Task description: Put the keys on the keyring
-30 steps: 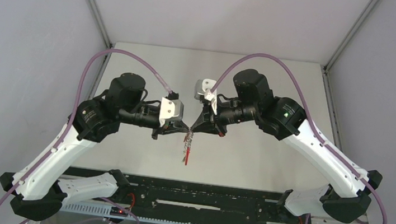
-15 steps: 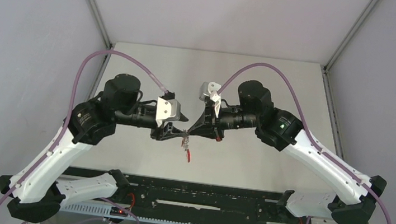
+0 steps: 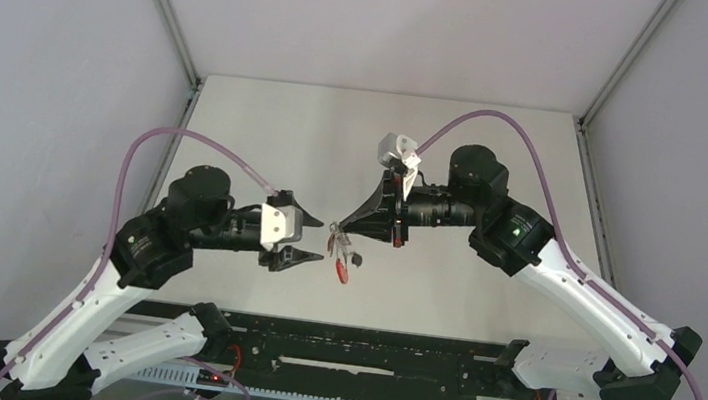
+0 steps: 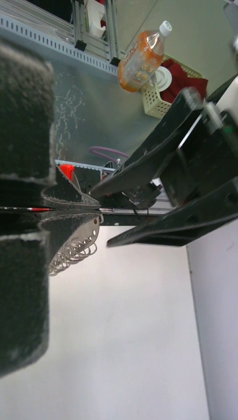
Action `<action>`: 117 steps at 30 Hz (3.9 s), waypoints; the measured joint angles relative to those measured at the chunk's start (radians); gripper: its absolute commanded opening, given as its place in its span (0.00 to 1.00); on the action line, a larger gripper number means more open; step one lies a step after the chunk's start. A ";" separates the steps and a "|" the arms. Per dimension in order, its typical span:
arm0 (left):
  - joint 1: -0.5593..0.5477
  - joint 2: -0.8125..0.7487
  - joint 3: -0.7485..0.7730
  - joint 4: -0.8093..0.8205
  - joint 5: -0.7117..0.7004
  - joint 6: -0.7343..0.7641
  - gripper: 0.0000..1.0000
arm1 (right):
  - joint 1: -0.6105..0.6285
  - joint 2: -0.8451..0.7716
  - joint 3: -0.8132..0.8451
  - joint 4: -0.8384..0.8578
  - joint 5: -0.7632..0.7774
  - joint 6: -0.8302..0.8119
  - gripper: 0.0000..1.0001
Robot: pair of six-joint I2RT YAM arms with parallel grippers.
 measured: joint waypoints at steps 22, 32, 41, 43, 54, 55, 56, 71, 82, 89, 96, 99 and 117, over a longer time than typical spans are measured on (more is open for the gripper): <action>0.000 0.018 -0.036 0.170 0.051 -0.179 0.13 | 0.003 -0.004 0.000 0.045 -0.007 0.029 0.00; -0.001 0.016 -0.036 0.161 0.050 -0.156 0.21 | 0.016 -0.004 0.000 0.042 -0.004 0.018 0.00; -0.001 0.017 -0.043 0.201 0.054 -0.157 0.62 | 0.013 0.001 0.000 0.022 -0.018 0.019 0.00; -0.001 0.003 -0.065 0.198 0.064 -0.143 0.63 | 0.003 0.000 0.000 0.027 -0.034 0.021 0.00; 0.004 -0.004 -0.118 0.147 0.136 -0.077 0.63 | -0.018 0.003 0.000 0.114 -0.204 0.076 0.00; 0.005 0.001 -0.119 0.150 0.153 -0.080 0.61 | -0.018 0.005 0.000 0.129 -0.215 0.084 0.00; 0.005 0.004 -0.124 0.162 0.166 -0.086 0.58 | -0.018 0.008 0.000 0.146 -0.227 0.091 0.00; 0.046 0.037 -0.184 0.291 0.340 -0.261 0.00 | -0.046 0.024 -0.002 0.164 -0.211 0.108 0.99; 0.143 0.037 -0.223 0.495 0.341 -0.481 0.00 | -0.182 -0.172 -0.145 0.113 -0.135 0.148 0.94; 0.158 0.045 -0.229 0.575 0.336 -0.563 0.00 | -0.172 -0.191 -0.235 0.152 -0.155 0.218 0.70; 0.162 0.047 -0.229 0.591 0.320 -0.574 0.40 | -0.159 -0.115 -0.255 0.242 -0.182 0.298 0.05; 0.168 0.049 -0.223 0.553 0.293 -0.544 0.94 | -0.162 -0.102 -0.258 0.273 -0.183 0.321 0.00; 0.544 0.041 0.027 -0.074 -0.206 -0.164 1.00 | -0.247 0.314 -0.257 0.082 -0.087 0.351 0.00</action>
